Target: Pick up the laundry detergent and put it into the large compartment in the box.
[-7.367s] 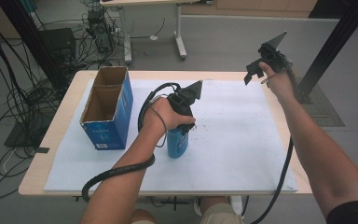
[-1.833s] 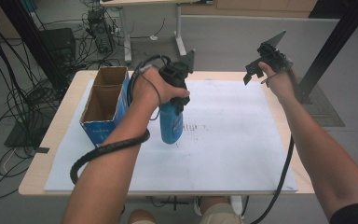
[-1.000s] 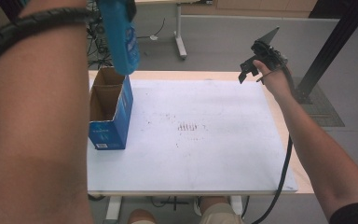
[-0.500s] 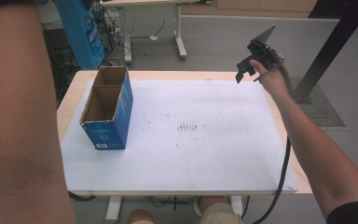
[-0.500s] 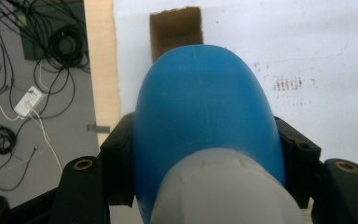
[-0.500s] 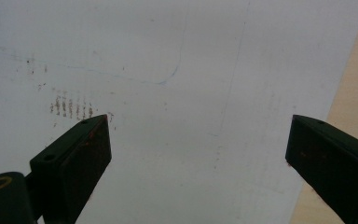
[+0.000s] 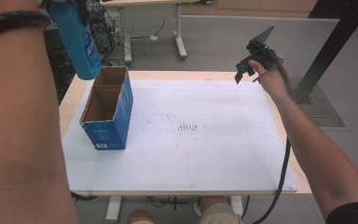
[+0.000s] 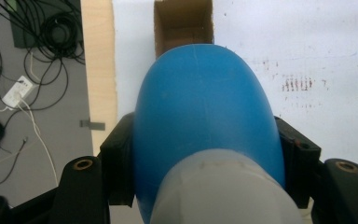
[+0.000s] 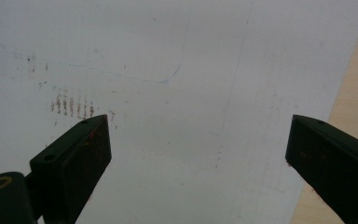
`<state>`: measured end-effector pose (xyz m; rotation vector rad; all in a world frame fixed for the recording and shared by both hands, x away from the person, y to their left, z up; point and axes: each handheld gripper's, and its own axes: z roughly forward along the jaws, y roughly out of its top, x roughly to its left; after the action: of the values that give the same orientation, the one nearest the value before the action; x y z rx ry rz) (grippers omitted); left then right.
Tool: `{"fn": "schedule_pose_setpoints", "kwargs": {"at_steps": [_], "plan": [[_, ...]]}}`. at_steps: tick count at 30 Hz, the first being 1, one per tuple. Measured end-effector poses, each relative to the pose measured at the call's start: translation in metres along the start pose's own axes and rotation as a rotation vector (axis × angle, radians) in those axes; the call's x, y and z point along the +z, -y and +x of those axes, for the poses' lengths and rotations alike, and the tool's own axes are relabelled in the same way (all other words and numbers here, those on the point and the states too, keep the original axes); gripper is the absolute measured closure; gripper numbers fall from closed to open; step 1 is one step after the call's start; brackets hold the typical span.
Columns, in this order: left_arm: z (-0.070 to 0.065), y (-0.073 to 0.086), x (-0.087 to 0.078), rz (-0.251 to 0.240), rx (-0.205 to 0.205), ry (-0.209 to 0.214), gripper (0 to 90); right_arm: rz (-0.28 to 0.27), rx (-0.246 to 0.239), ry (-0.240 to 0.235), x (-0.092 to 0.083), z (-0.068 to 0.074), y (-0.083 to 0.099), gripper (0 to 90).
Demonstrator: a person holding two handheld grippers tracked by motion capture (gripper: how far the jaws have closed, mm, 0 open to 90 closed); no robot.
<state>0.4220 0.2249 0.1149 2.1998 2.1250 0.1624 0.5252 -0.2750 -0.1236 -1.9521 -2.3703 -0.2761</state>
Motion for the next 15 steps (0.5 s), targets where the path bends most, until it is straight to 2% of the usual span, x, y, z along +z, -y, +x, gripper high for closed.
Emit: {"fn": "schedule_pose_setpoints", "kwargs": {"at_steps": [15], "plan": [[0.014,-0.001,0.035,0.019,-0.02,0.018,37.2,-0.003,0.006,0.001,-0.002,-0.003,0.002,6.5]]}}
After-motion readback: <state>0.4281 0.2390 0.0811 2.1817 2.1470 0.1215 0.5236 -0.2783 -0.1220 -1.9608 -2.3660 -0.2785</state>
